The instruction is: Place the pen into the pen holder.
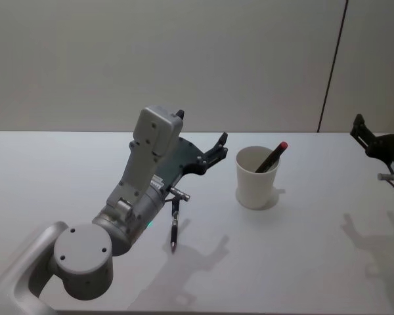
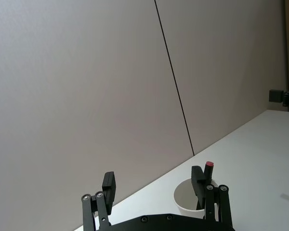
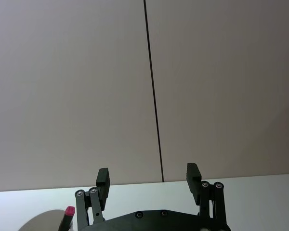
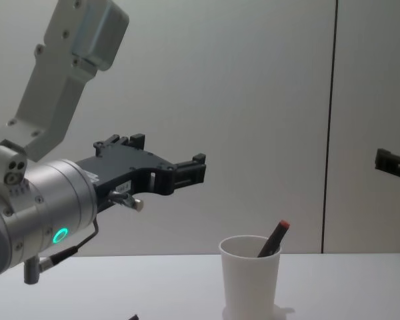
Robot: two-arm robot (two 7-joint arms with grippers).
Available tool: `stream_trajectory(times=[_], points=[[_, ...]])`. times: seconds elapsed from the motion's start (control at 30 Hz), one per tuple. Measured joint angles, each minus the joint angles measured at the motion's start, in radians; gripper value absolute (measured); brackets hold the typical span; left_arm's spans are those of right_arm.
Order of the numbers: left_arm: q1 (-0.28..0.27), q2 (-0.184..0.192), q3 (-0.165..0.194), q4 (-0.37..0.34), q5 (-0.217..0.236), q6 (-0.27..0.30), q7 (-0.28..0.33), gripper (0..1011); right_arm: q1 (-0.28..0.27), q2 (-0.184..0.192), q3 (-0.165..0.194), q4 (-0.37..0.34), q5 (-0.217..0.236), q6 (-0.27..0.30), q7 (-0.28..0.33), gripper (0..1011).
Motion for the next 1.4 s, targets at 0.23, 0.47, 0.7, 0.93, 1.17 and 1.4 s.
stream_trajectory(times=[0.23,0.47,0.7,0.93,1.17,1.4], points=[[0.0,0.0,-0.005,0.005,-0.022,0.014,-0.009,1003,-0.005,0.003,0.002,-0.006,0.003,0.002,-0.003,1001],[-0.002,0.0,-0.015,0.02,-0.068,0.055,-0.025,1003,-0.008,0.004,0.004,-0.009,0.005,0.004,-0.005,1002],[-0.012,-0.005,-0.027,0.042,-0.119,0.112,-0.038,1003,-0.01,0.005,0.004,-0.011,0.006,0.005,-0.006,1002],[-0.032,-0.015,-0.039,0.073,-0.162,0.199,-0.04,1003,-0.011,0.005,0.005,-0.012,0.007,0.005,-0.007,1002],[-0.055,-0.031,-0.046,0.109,-0.184,0.277,-0.031,1003,-0.011,0.006,0.005,-0.012,0.008,0.006,-0.007,1002],[-0.08,-0.048,-0.051,0.15,-0.199,0.346,-0.018,1003,-0.012,0.006,0.005,-0.013,0.008,0.006,-0.007,1001]])
